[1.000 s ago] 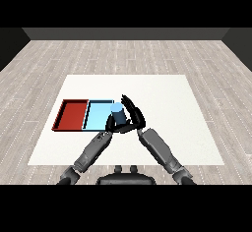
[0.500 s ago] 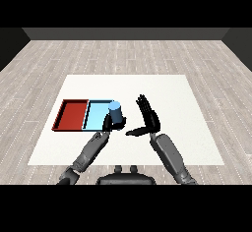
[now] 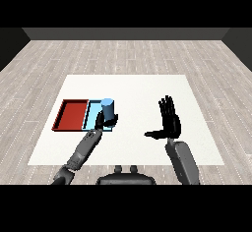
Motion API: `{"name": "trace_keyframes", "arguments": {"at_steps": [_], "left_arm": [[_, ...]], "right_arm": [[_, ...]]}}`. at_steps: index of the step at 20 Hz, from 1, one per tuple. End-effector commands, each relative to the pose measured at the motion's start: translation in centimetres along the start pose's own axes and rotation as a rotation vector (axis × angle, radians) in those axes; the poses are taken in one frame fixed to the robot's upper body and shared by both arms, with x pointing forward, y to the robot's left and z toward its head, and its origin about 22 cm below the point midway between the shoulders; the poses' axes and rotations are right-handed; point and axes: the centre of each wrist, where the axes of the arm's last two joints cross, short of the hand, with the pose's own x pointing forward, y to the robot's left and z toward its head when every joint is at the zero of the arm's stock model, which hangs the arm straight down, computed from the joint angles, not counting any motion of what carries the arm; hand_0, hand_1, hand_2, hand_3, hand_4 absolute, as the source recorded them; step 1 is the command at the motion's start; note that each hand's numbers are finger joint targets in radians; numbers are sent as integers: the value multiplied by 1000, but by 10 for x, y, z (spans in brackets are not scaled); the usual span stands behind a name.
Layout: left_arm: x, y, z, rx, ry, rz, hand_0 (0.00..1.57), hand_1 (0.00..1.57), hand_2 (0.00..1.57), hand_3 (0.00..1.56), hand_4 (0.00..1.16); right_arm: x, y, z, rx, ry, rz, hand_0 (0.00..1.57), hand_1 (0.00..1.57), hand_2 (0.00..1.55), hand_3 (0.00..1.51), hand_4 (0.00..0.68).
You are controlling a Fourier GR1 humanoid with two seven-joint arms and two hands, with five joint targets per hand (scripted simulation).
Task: Pick the blue can and put it in the blue box
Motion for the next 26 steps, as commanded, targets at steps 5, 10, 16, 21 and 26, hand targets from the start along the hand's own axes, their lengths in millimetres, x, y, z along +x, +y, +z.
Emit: {"name": "trace_keyframes", "arguments": {"at_steps": [5,10,16,21,26], "left_arm": [[-26,105,-16,166,209,-76,1571,1571,1571,1498,1108],[-27,110,-39,218,336,-156,1571,1571,1571,1517,1068],[-38,130,-44,241,499,-286,1571,1571,1548,1401,991],[-45,97,-43,192,594,-371,1556,1556,1474,1288,965],[-62,81,-25,102,709,-394,1482,1482,1409,881,869]], "right_arm": [[16,-30,19,-91,-1,53,0,0,0,0,0],[11,-45,17,-98,14,52,0,0,0,0,0],[-4,-51,15,-124,35,56,0,0,0,0,0],[-27,-52,4,-146,64,48,0,0,0,0,0],[-34,-59,6,-162,94,56,0,0,0,0,0]]}}
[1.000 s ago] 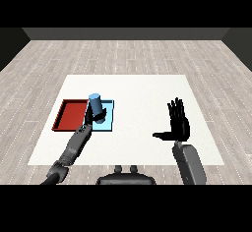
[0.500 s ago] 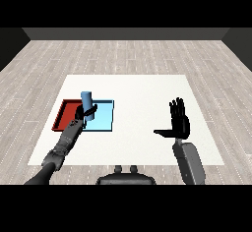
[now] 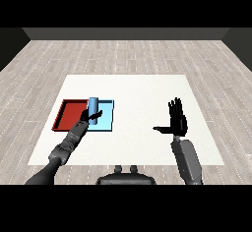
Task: Pick the blue can and put it in the blue box
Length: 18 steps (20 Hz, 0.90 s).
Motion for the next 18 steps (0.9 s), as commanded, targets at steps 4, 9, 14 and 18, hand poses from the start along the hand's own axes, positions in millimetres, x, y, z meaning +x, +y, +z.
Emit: {"name": "trace_keyframes", "arguments": {"at_steps": [4,9,14,18], "left_arm": [[-32,-26,16,-112,186,-2,1571,1571,1431,0,781],[-21,-18,10,-135,200,-67,317,317,383,467,774],[-22,-23,12,30,129,-72,0,0,0,0,0],[-19,-4,5,251,-1,53,0,0,0,0,0]], "right_arm": [[-12,-10,12,-5,0,-33,0,0,0,0,0],[-13,-2,6,-12,-18,-15,0,0,0,0,0],[-10,1,2,19,-28,-57,0,0,0,0,0],[-5,-18,6,-4,-34,-79,0,0,0,0,0]]}}
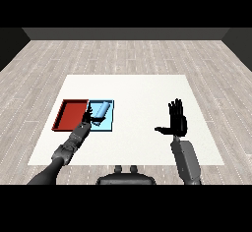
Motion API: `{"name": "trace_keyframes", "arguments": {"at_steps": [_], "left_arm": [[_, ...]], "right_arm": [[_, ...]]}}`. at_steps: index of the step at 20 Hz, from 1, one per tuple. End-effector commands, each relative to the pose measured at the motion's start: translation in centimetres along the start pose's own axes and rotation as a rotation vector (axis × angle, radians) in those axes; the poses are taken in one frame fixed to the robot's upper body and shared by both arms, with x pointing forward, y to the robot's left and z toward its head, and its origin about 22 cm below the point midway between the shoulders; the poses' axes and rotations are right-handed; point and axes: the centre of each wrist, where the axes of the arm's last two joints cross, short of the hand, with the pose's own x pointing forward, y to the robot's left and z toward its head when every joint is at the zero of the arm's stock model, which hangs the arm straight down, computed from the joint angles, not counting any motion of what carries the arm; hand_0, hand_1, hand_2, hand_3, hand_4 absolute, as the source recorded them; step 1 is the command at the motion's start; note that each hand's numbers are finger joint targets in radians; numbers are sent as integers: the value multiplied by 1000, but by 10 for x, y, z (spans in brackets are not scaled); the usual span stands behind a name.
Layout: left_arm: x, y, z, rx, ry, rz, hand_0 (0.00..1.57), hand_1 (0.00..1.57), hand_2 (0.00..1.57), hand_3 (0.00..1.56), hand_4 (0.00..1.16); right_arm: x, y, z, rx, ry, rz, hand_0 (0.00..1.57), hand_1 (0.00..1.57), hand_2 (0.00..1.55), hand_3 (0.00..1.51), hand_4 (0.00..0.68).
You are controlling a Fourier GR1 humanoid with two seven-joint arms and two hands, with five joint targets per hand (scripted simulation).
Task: Pick the blue can and put it in the blue box
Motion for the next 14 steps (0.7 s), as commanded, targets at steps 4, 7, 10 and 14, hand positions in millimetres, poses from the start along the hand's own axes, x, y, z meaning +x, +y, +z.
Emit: {"name": "trace_keyframes", "arguments": {"at_steps": [4,7,10,14], "left_arm": [[18,7,0,277,-317,214,0,0,0,0,0],[16,8,6,160,-556,332,0,0,0,0,0],[34,2,16,86,-728,415,0,0,0,0,0],[16,-9,43,9,-856,521,0,0,0,0,0]], "right_arm": [[-1,5,5,10,-14,0,0,0,0,0,0],[1,4,9,20,-10,-35,0,0,0,0,0],[6,3,4,25,17,15,0,0,0,0,0],[9,-3,4,41,21,55,0,0,0,0,0]]}}
